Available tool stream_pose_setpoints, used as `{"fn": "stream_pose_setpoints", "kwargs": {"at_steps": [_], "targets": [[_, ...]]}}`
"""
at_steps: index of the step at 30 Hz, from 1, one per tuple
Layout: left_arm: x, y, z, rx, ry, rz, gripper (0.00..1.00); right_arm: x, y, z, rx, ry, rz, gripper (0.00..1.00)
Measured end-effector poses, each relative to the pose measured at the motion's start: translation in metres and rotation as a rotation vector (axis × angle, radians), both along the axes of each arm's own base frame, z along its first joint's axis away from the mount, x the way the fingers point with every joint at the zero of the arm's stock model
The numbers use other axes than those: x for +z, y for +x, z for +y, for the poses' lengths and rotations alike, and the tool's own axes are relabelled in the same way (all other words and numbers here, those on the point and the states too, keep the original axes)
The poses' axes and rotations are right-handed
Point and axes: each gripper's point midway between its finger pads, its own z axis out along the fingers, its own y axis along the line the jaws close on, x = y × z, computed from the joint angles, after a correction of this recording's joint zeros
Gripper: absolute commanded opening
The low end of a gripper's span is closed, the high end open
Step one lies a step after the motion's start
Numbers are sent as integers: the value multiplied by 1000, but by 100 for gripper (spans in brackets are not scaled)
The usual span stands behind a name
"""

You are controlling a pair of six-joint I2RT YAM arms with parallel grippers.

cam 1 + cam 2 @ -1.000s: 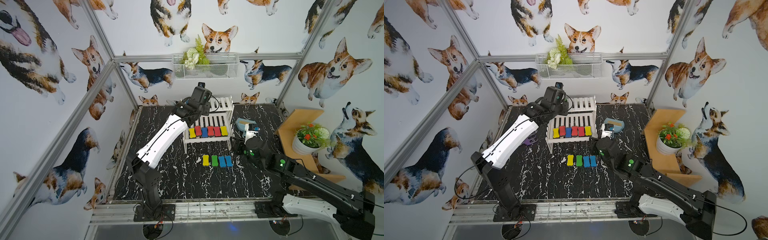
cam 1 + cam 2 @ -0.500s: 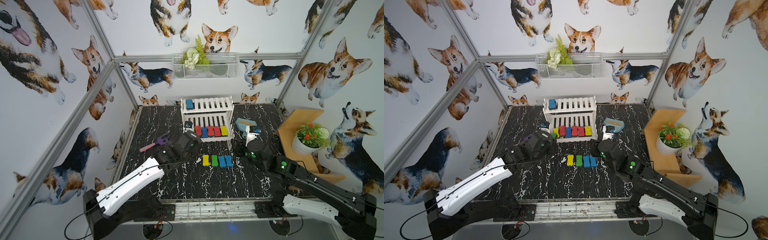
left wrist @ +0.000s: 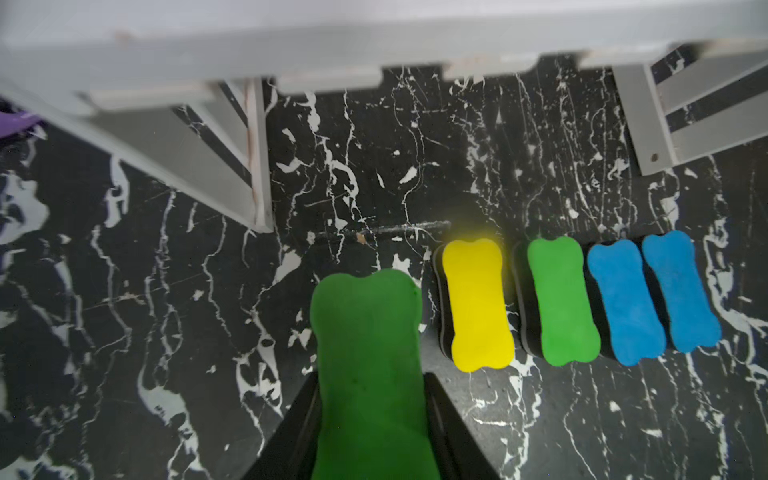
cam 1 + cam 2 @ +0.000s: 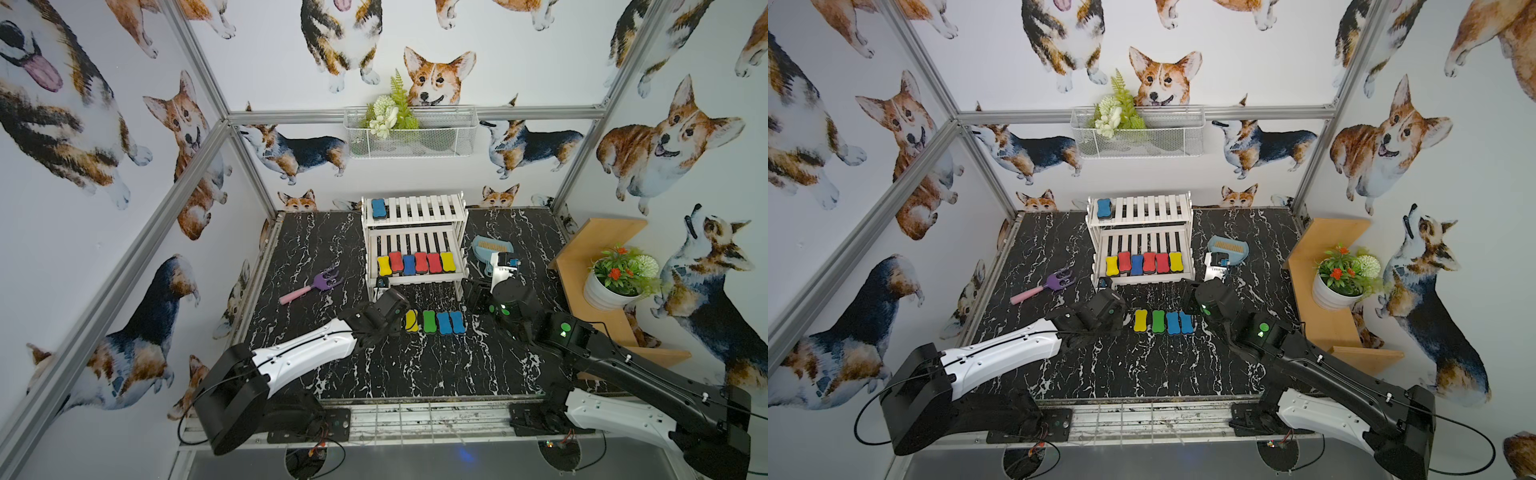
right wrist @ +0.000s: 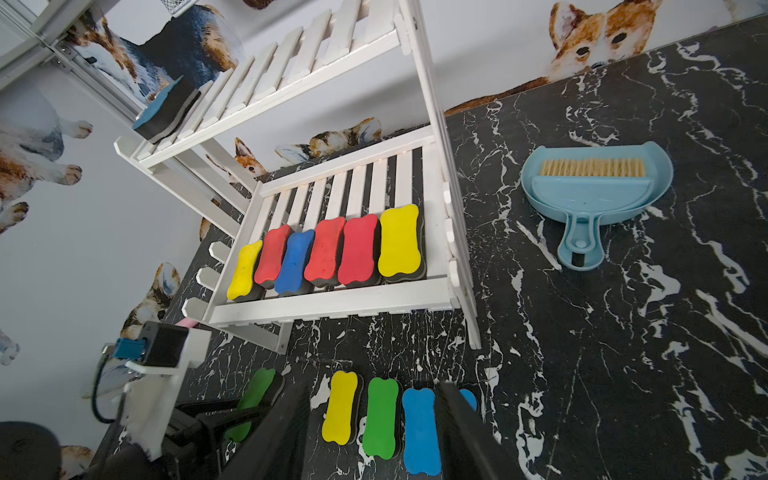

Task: Remove the whiteboard erasers from the shelf
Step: Place the whiteboard eraser at the center of the board.

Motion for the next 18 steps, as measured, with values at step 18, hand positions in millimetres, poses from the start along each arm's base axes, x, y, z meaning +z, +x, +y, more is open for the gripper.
{"fn": "stream_pose_setpoints", "kwargs": {"at_steps": [18], "targets": [[-53, 7, -15, -36, 21, 105, 43, 2, 1, 0, -6, 11, 0, 54]]}}
